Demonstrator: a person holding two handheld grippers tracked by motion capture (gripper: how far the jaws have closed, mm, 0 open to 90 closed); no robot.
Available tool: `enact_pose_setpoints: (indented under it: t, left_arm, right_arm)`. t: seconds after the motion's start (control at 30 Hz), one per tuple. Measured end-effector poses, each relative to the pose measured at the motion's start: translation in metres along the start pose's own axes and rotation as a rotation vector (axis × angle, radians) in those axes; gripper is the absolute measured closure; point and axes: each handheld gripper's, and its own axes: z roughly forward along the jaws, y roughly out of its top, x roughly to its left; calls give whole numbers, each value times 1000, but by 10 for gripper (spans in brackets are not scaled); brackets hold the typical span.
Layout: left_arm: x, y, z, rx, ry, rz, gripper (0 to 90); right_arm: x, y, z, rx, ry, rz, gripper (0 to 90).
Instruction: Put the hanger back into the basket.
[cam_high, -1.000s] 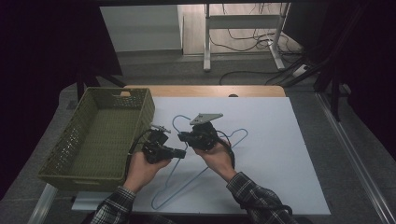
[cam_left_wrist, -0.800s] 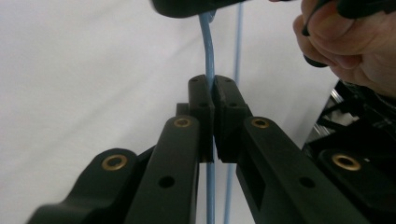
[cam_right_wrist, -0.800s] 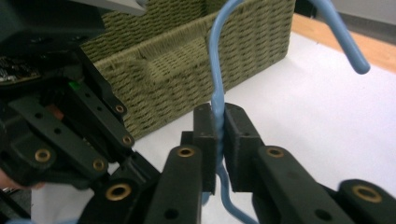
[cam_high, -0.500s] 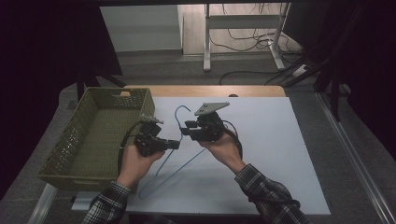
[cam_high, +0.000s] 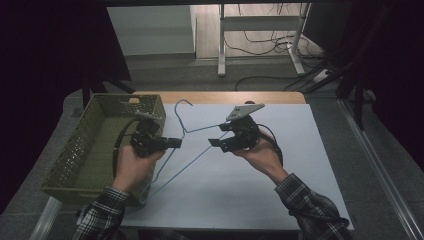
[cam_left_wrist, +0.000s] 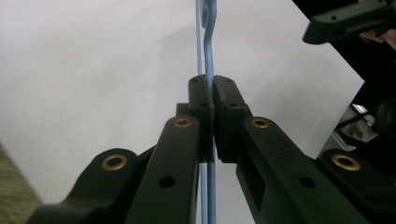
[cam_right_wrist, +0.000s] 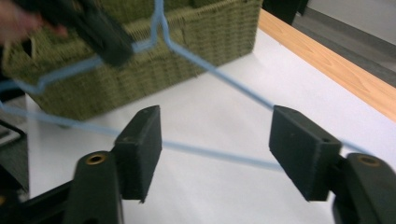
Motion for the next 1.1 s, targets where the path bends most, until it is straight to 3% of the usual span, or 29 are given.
enact_pose_setpoints:
  t: [0.17, 0.33, 0.53, 0.83, 1.1]
  left_arm:
    - [3, 4, -9, 1, 20, 15, 877]
    - [5, 9, -27, -10, 48, 29, 877]
    - [11, 12, -49, -38, 64, 36, 876]
    - [27, 7, -82, -78, 122, 50, 876]
    - [52, -1, -116, -104, 185, 56, 876]
  right_arm:
    - [-2, -9, -11, 0, -1, 16, 286]
    - [1, -25, -25, -17, 13, 78, 129]
    - [8, -43, -36, 1, 1, 98, 36]
    - [11, -71, -56, -10, -27, 155, 1]
    - [14, -106, -79, -31, -105, 185, 1]
